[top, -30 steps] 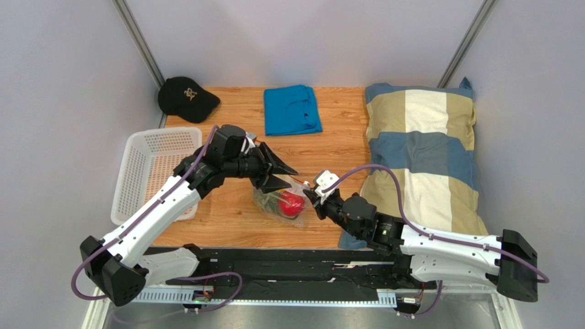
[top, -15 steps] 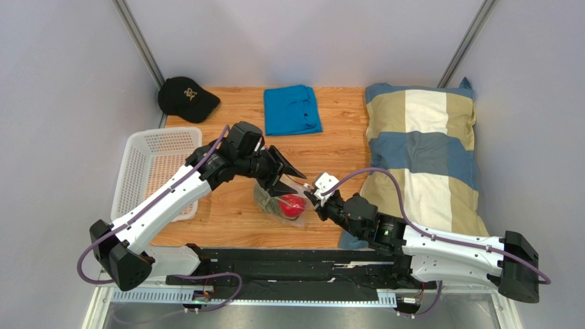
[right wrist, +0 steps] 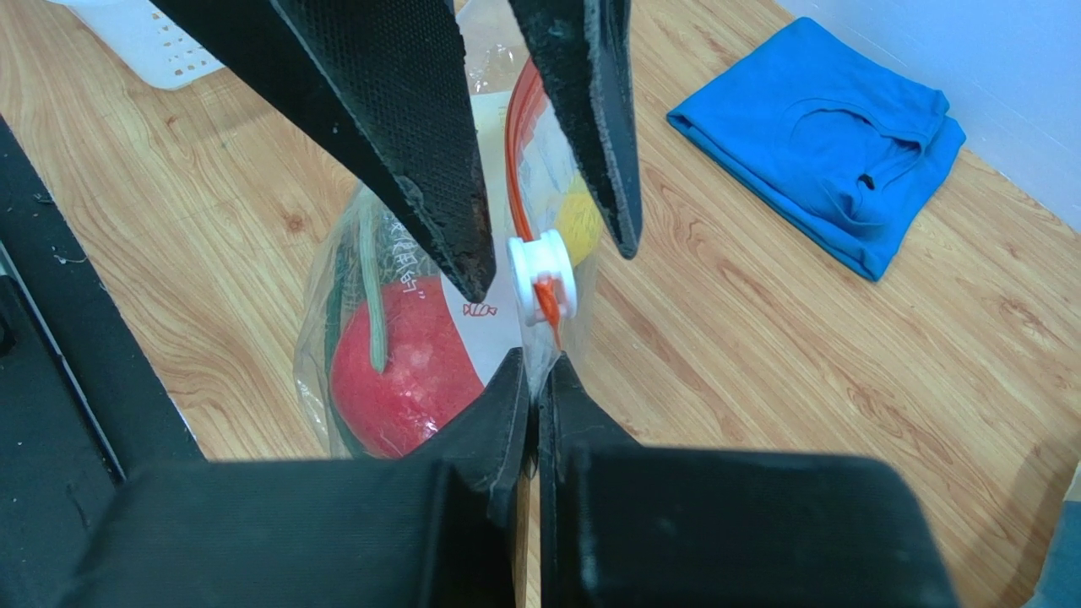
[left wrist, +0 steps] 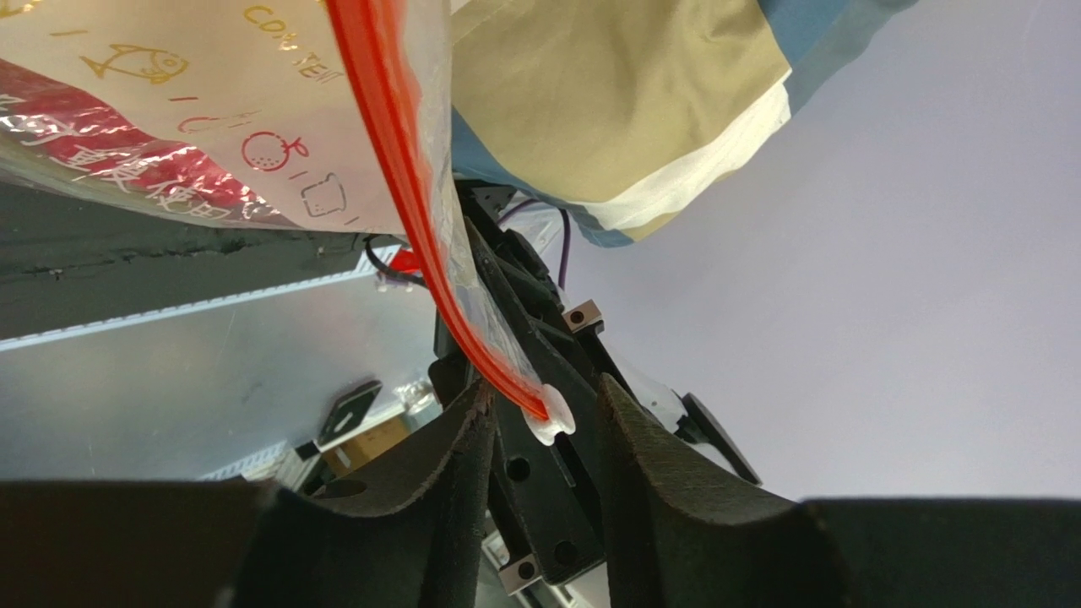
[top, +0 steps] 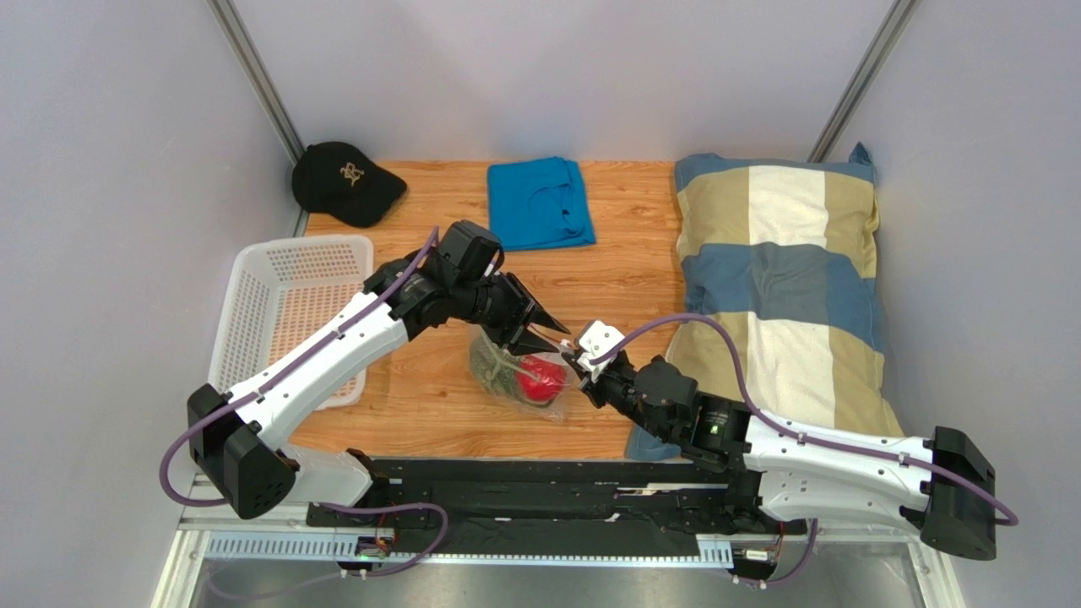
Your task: Open the zip-top bag and remove the fake food
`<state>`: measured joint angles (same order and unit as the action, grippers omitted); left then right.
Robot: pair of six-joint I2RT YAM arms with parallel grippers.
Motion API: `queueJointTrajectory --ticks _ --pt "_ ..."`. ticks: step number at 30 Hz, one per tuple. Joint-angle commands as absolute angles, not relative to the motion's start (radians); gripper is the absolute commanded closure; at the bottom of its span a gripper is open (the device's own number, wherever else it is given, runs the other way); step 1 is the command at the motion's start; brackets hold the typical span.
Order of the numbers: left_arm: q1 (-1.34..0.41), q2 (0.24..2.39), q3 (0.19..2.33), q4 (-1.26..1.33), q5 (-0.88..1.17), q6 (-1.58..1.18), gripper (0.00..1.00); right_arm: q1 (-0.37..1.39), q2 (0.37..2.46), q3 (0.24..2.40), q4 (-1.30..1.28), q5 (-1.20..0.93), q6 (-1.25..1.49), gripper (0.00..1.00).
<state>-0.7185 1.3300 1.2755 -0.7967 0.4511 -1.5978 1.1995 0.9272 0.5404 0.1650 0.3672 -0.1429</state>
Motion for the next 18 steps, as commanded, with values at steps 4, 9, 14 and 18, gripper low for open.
queueJointTrajectory --ticks 4,9,14,18 --pt "-0.724 1.347 1.333 -0.801 0.463 -1.595 0.66 1.197 0.936 0.592 0.202 0.368 -0.169 1.00" --pt "-0.729 1.353 1.342 -0.798 0.474 -1.586 0.69 1.197 0.931 0.588 0.199 0.380 -0.169 1.00" --pt "-0.741 1.351 1.336 -0.808 0.497 -1.591 0.56 1.195 0.931 0.584 0.202 0.390 -0.173 1.00" --pt "-0.744 1.342 1.347 -0.836 0.489 -1.589 0.56 1.198 0.931 0.584 0.199 0.390 -0.181 1.00"
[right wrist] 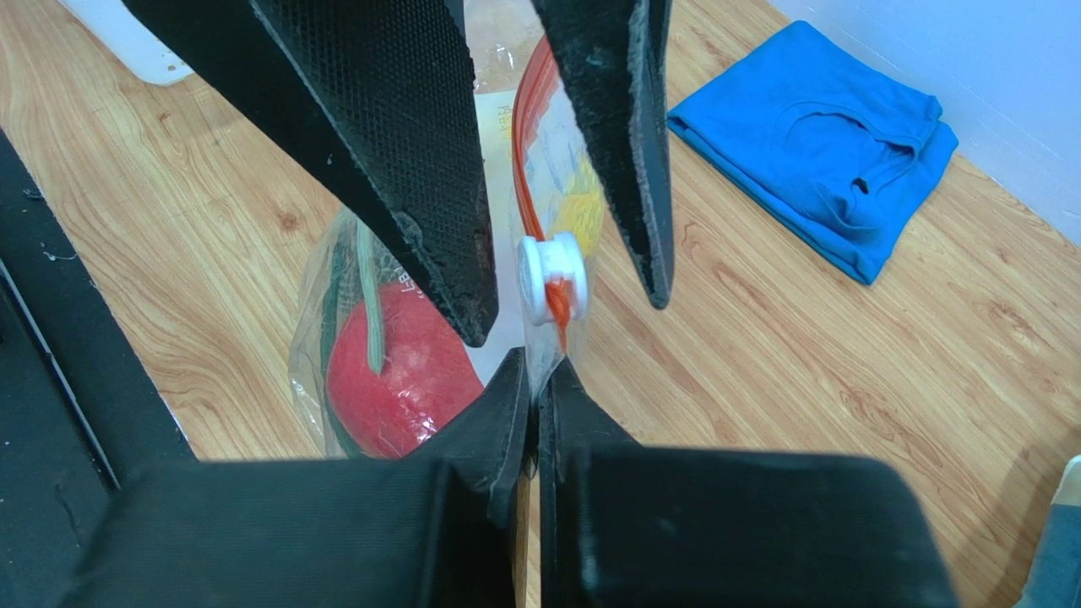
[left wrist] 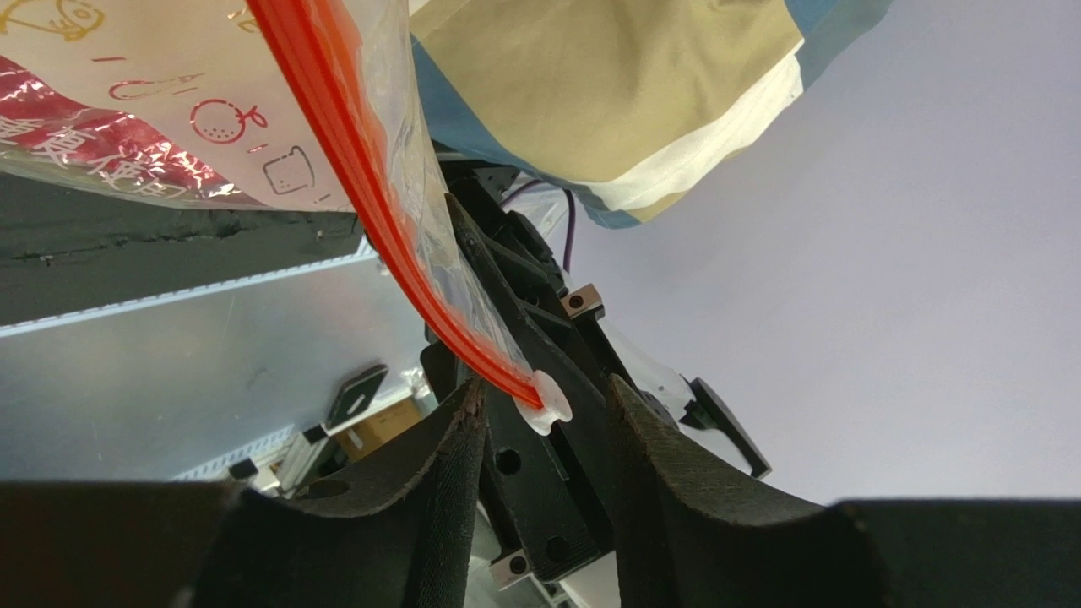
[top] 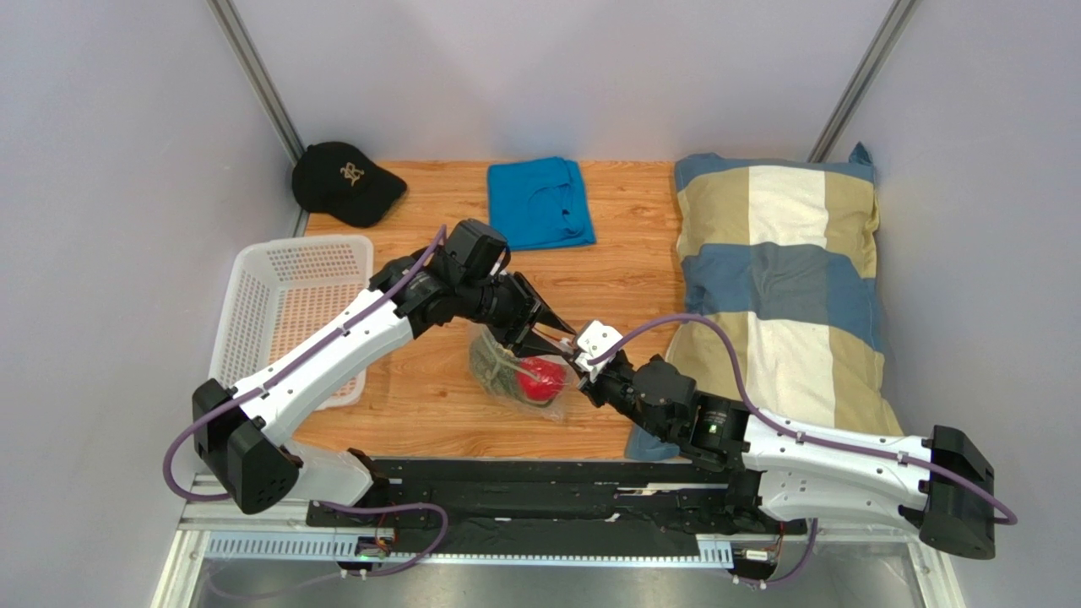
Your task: Open the zip-top bag and remove the fake food
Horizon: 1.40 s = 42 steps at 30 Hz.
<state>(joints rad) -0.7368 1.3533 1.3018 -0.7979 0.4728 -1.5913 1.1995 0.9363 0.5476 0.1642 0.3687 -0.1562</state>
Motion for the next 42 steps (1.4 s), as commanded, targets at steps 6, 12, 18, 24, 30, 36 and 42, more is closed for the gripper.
queueJointTrajectory --ticks 6,12,18,24,30,36,42 --pt "-0.749 1.347 1.359 -0.845 0.473 -1.592 0.63 1.197 0.931 0.589 0.192 0.400 -0.210 1.00" --pt "-0.750 1.351 1.370 -0.833 0.451 -1.585 0.65 1.198 0.937 0.598 0.189 0.400 -0.241 1.00" --pt "-0.753 1.361 1.376 -0.827 0.465 -1.585 0.68 1.197 0.945 0.609 0.193 0.402 -0.273 1.00" --pt "-0.755 1.359 1.368 -0.821 0.460 -1.586 0.74 1.197 0.939 0.603 0.193 0.402 -0.284 1.00" --pt "-0.758 1.364 1.367 -0.811 0.454 -1.577 1.00 1.197 0.924 0.595 0.196 0.394 -0.291 1.00" --pt "-0.758 1.361 1.387 -0.830 0.439 -1.554 1.00 1.167 0.842 0.549 0.201 0.360 -0.195 0.86" --pt "-0.758 1.355 1.391 -0.844 0.442 -1.557 1.00 1.155 0.850 0.551 0.204 0.331 -0.187 0.84"
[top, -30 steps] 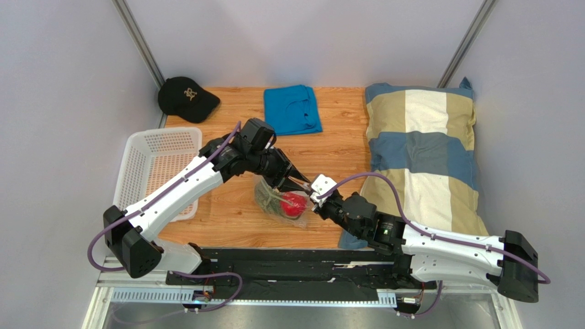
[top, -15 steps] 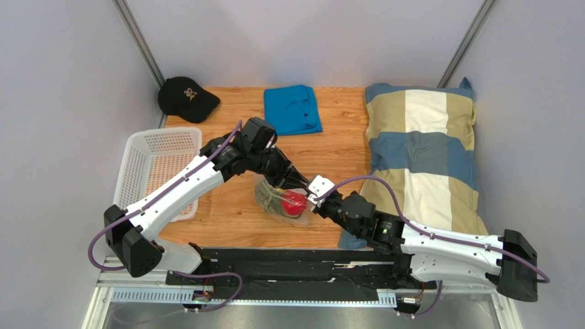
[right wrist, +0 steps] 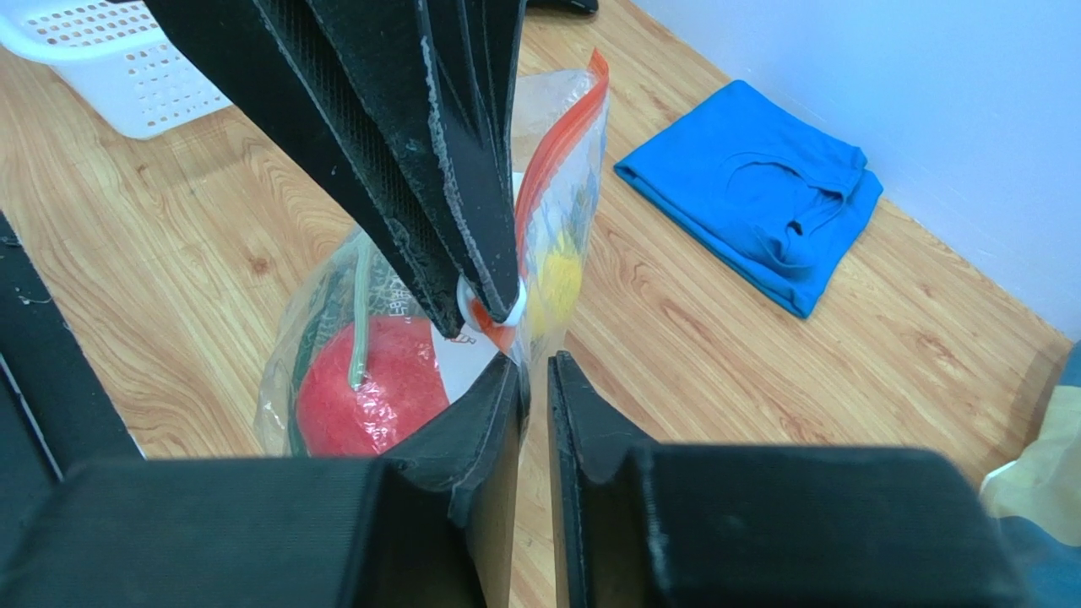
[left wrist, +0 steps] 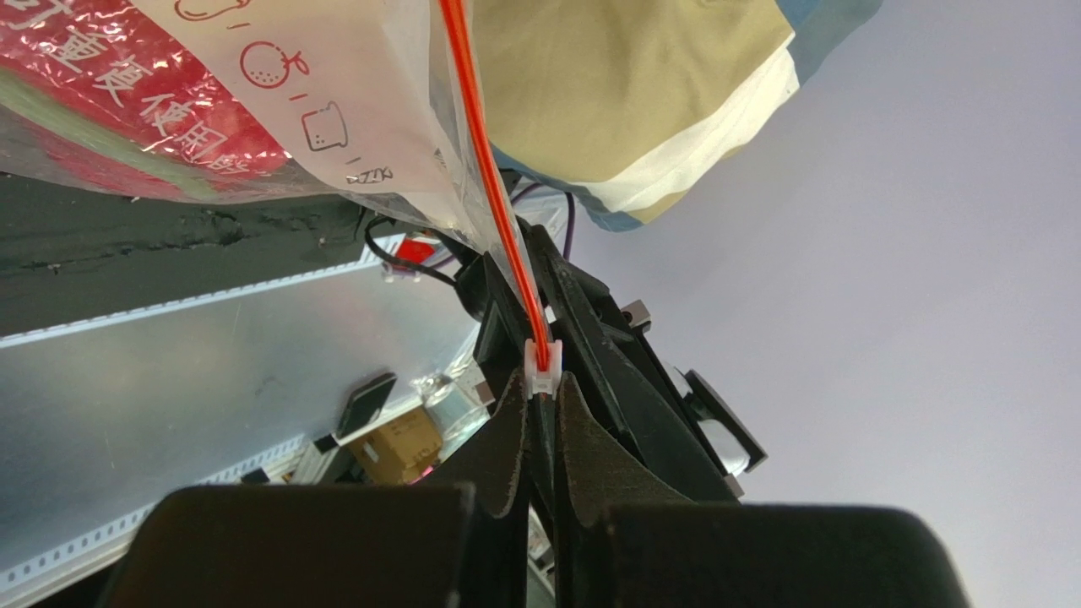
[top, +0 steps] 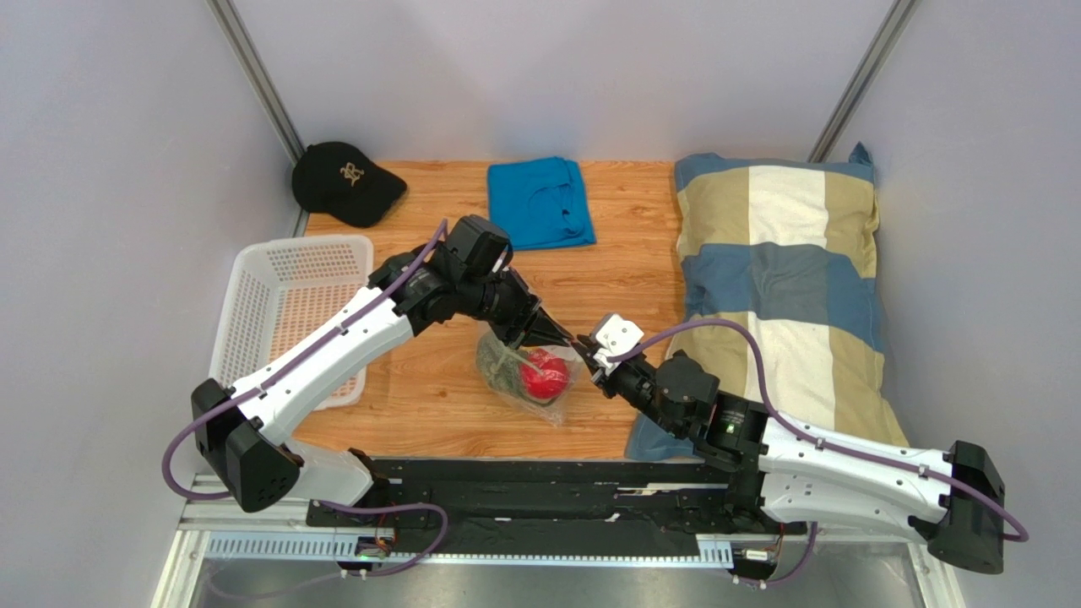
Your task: Open the zip-top bag and remove the fake food
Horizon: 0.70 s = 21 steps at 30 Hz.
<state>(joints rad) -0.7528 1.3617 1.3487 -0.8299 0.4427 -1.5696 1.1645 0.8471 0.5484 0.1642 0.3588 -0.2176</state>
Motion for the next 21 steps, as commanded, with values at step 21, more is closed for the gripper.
queueJointTrajectory --ticks 21 --pt "-0.724 1.436 1.437 -0.893 0.365 -1.499 1.00 1.150 0.821 0.601 0.164 0.269 -0.238 1.00"
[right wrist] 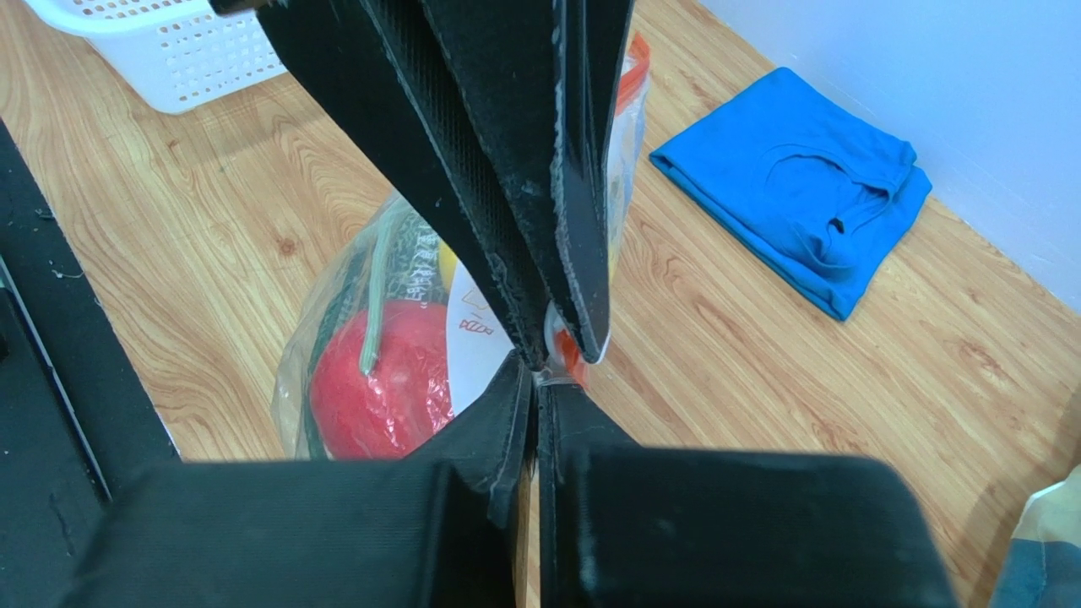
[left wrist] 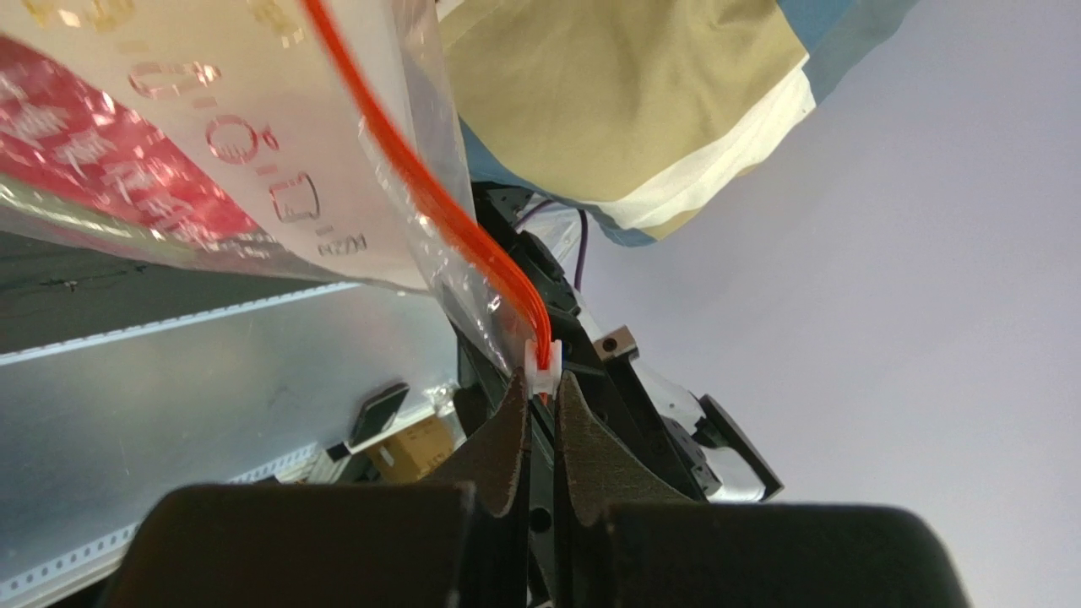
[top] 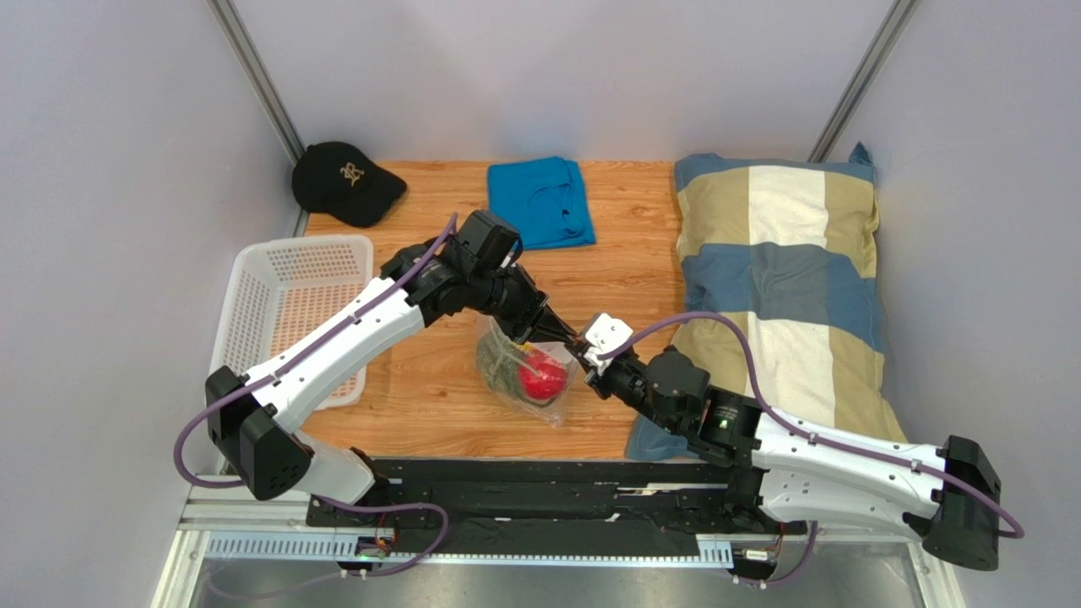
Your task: Open the zip-top bag and remove the fake food
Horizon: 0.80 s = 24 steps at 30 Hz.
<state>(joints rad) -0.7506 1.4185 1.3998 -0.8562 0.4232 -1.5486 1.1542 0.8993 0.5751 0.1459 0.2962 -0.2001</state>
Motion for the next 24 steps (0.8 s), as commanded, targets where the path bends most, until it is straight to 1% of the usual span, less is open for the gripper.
queueJointTrajectory --ticks 1,4,11,14,19,24 --pt "-0.716 1.436 1.439 -0.900 0.361 -1.493 1.00 1.150 0.810 0.600 0.150 0.262 -0.239 1.00" --pt "-0.698 1.427 1.440 -0.907 0.322 -1.471 1.00 1.149 0.761 0.583 0.118 0.267 -0.255 1.00" --pt "-0.690 1.408 1.414 -0.856 0.371 -1.476 1.00 1.140 0.744 0.561 0.091 0.203 -0.238 1.00" --pt "-0.684 1.388 1.402 -0.880 0.330 -1.477 1.00 1.137 0.718 0.542 0.130 0.207 -0.224 1.00" --pt "-0.617 1.362 1.296 -0.812 0.322 -1.468 1.00 1.135 0.680 0.545 0.115 0.227 -0.209 1.00" --pt "-0.534 1.361 1.308 -0.839 0.244 -1.387 1.00 1.129 0.641 0.525 0.074 0.288 -0.184 1.00"
